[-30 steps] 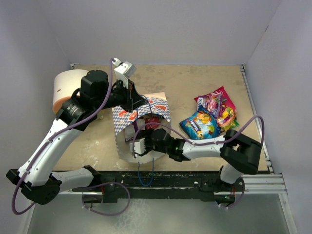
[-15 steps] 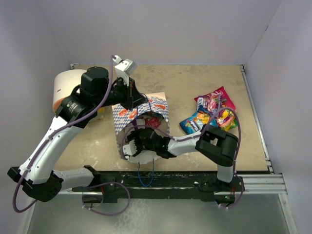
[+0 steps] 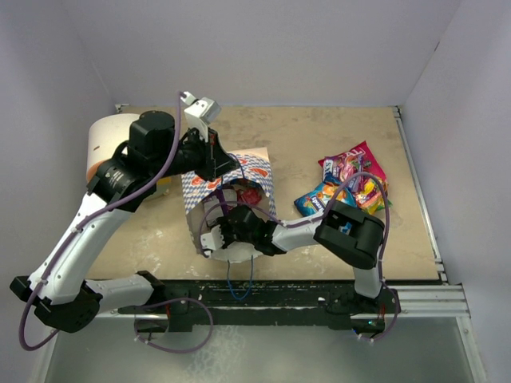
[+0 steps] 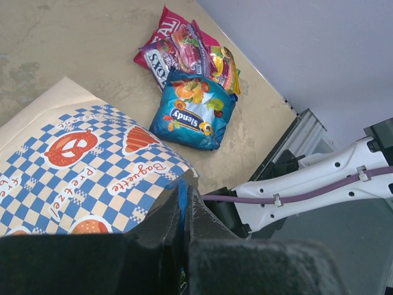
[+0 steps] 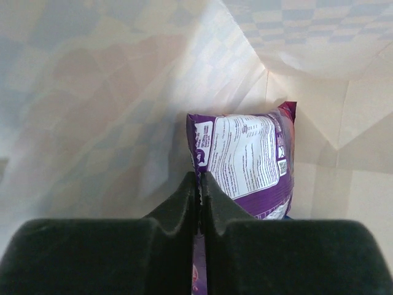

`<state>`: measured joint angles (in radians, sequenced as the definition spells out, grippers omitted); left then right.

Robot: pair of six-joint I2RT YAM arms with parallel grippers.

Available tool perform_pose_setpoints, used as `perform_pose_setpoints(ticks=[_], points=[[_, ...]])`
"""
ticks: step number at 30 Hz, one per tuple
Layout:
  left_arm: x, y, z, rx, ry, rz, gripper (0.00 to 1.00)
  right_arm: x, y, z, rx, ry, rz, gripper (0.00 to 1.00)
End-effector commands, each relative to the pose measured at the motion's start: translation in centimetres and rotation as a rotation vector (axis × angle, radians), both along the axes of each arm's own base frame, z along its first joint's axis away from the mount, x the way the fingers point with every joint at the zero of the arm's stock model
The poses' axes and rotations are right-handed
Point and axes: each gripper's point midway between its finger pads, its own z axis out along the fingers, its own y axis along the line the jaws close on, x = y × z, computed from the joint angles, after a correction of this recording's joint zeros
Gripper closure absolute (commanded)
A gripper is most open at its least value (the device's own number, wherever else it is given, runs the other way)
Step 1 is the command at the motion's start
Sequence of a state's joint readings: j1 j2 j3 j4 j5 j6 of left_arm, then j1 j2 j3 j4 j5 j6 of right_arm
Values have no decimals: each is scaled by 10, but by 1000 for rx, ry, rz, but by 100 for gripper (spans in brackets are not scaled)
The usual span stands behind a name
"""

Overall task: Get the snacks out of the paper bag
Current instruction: Take out the snack from the paper bag.

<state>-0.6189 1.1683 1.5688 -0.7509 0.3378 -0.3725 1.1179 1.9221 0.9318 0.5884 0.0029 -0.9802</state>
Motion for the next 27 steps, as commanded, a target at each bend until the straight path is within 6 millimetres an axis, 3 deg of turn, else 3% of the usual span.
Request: perform_pose_setpoints(ticks=[1, 16, 24, 27], points=[[3, 12, 17, -36, -44, 79, 100, -3, 9, 38, 86, -15, 37, 97], [16, 17, -1, 21, -6, 148, 100, -58, -19, 116, 240, 303, 34, 100], [19, 12, -4, 14, 30, 150, 100, -91, -52, 188, 366, 530, -65, 100], [19, 12, -3, 12, 38, 154, 100, -96, -65, 229, 436, 622, -149, 100]])
